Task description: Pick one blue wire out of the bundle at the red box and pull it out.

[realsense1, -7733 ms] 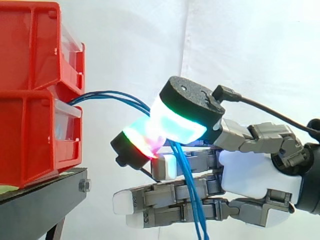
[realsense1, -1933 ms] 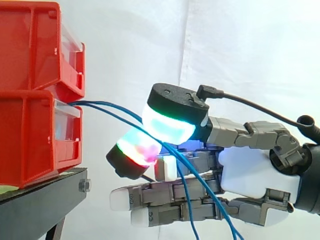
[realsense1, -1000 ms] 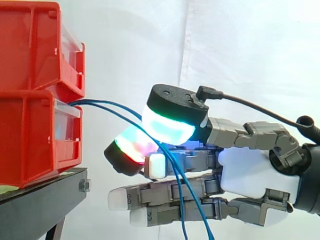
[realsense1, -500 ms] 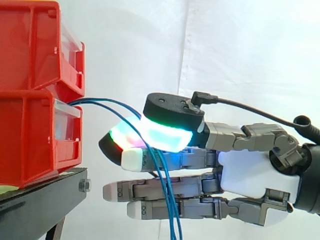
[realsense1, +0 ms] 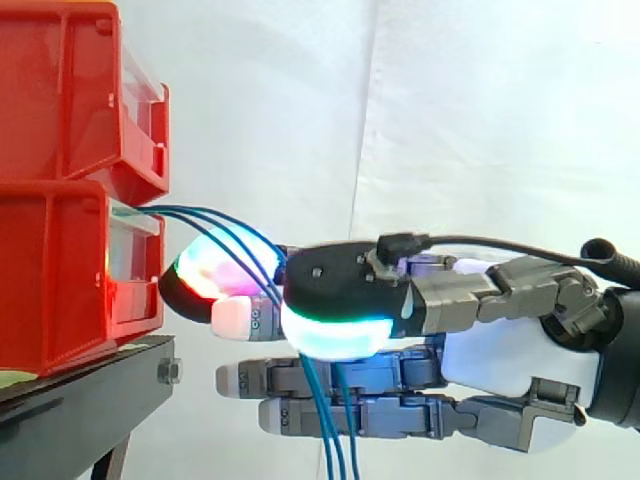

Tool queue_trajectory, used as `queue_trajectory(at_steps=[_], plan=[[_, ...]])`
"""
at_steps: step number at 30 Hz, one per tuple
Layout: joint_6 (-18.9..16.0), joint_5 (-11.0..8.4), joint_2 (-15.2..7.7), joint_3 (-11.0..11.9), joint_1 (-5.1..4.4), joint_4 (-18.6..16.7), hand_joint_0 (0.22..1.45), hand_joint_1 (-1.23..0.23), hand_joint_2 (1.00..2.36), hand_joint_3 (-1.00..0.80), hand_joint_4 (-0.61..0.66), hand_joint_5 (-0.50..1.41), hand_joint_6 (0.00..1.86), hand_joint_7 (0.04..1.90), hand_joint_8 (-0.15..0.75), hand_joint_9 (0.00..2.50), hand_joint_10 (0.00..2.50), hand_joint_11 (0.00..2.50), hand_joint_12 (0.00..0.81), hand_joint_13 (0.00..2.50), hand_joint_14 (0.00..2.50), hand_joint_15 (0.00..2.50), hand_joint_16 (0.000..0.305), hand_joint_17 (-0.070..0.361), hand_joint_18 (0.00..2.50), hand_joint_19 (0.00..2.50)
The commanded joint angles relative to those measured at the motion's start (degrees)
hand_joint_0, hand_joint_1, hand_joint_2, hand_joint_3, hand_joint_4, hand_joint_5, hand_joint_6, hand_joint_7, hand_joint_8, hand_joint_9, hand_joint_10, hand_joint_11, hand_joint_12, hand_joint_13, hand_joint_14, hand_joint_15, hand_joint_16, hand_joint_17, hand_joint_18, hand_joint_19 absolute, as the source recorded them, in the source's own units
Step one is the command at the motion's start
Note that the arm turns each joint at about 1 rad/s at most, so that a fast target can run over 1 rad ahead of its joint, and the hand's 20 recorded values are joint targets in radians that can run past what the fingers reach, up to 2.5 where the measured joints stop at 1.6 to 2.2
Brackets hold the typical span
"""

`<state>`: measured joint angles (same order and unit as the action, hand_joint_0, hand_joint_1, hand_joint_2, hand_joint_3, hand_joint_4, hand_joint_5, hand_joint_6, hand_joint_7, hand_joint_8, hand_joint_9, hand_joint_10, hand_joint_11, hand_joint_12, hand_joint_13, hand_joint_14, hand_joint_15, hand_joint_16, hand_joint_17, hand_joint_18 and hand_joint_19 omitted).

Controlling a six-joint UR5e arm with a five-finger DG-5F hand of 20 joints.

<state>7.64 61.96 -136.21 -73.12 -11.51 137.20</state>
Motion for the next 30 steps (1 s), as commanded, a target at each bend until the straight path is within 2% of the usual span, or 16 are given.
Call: queue_trajectory(at_steps=[1, 4, 9, 10, 21, 30], plan=[[0.01, 0.0, 0.07, 0.0, 0.0, 0.0, 0.62, -0.87, 1.01, -0.28, 0.14, -0.15, 0.76, 0.88, 0.16, 0.37, 0.01, 0.2, 0.314, 0.06, 0.0, 0.09, 0.05, 0.112, 0.0, 0.05], [0.01, 0.0, -0.02, 0.0, 0.08, -0.09, 0.55, -0.78, 1.0, -0.39, 0.15, -0.14, 0.74, 0.92, 0.178, 0.43, 0.01, 0.22, 0.32, 0.07, 0.0, 0.1, 0.051, 0.114, 0.0, 0.09], [0.1, 0.0, 0.07, 0.0, 0.0, 0.0, 0.53, -0.71, 1.0, -0.44, 0.15, -0.12, 0.73, 0.96, 0.195, 0.51, 0.01, 0.25, 0.324, 0.12, 0.0, 0.11, 0.052, 0.116, 0.0, 0.11], [0.01, 0.0, -0.02, 0.0, 0.0, 0.0, 0.53, -0.72, 1.0, -0.44, 0.15, -0.1, 0.71, 1.04, 0.197, 0.55, 0.01, 0.24, 0.326, 0.16, 0.0, 0.09, 0.052, 0.117, 0.0, 0.09], [0.1, 0.0, 0.07, 0.0, 0.0, 0.0, 0.58, -0.72, 1.01, -0.34, 0.13, -0.1, 0.79, 1.08, 0.201, 0.7, 0.01, 0.39, 0.316, 0.32, 0.01, 0.17, 0.048, 0.108, 0.08, 0.13], [0.1, 0.0, -0.02, 0.0, 0.0, -0.09, 0.58, -0.77, 1.01, -0.21, 0.16, -0.12, 0.87, 1.06, 0.243, 0.88, 0.02, 0.63, 0.366, 0.54, 0.01, 0.33, 0.056, 0.126, 0.28, 0.19]])
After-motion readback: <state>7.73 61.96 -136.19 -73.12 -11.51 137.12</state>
